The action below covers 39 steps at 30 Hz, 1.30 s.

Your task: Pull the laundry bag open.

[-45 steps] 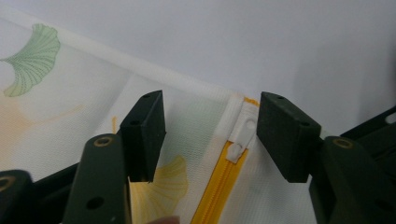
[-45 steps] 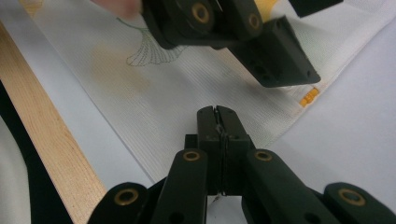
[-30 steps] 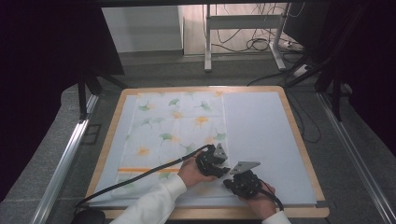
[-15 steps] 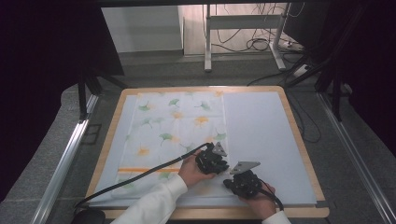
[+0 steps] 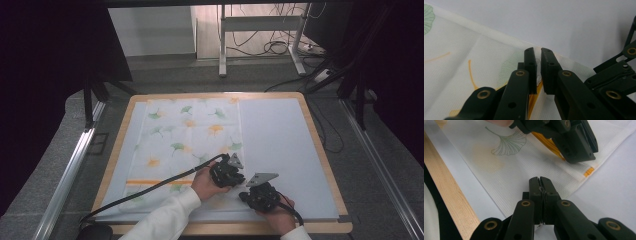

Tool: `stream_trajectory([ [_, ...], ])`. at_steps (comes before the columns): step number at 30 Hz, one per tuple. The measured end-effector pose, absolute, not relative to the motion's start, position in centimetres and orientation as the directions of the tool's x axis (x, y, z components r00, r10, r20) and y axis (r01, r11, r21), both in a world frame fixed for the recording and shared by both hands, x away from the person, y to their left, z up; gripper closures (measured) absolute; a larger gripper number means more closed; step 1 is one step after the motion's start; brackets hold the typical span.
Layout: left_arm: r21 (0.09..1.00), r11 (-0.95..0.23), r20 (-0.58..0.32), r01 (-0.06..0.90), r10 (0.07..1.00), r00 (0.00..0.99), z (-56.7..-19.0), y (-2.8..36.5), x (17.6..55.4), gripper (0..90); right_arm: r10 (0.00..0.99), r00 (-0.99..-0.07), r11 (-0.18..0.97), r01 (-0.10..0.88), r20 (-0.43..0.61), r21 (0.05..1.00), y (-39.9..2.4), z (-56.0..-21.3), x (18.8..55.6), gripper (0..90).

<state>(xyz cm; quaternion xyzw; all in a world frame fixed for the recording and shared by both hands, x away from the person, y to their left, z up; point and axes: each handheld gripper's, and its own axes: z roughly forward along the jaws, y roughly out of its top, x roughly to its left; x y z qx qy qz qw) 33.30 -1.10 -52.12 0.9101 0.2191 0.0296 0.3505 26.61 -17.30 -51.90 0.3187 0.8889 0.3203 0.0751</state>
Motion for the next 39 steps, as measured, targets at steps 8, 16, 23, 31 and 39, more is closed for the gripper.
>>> stream_trajectory([
  [8, 0.654, -0.66, -0.092, 0.369, 0.415, 0.905, -52.2, -1.2, 33.3, 82.9, 0.619, -0.782, 0.591, 0.52, 0.066, 0.617, -17.1, -51.9, 26.9, 87.1],
  [16, 0.655, -0.661, -0.084, 0.367, 0.419, 0.904, -52.1, -1.2, 33.2, 84.8, 0.629, -0.774, 0.579, 0.53, 0.073, 0.62, -17.1, -52.0, 27.5, 88.4],
  [23, 0.649, -0.668, -0.072, 0.363, 0.422, 0.904, -52.1, -1.1, 33.1, 85.2, 0.641, -0.755, 0.539, 0.574, 0.142, 0.617, -17.6, -52.1, 28.1, 89.4],
  [31, 0.639, -0.68, -0.063, 0.36, 0.421, 0.905, -52.0, -0.8, 33.1, 85.2, 0.646, -0.743, 0.518, 0.595, 0.174, 0.614, -17.8, -52.2, 28.3, 89.5],
  [39, 0.64, -0.677, -0.071, 0.364, 0.419, 0.905, -52.0, -0.6, 33.1, 85.2, 0.651, -0.734, 0.507, 0.609, 0.192, 0.61, -17.9, -52.2, 28.5, 89.5],
])
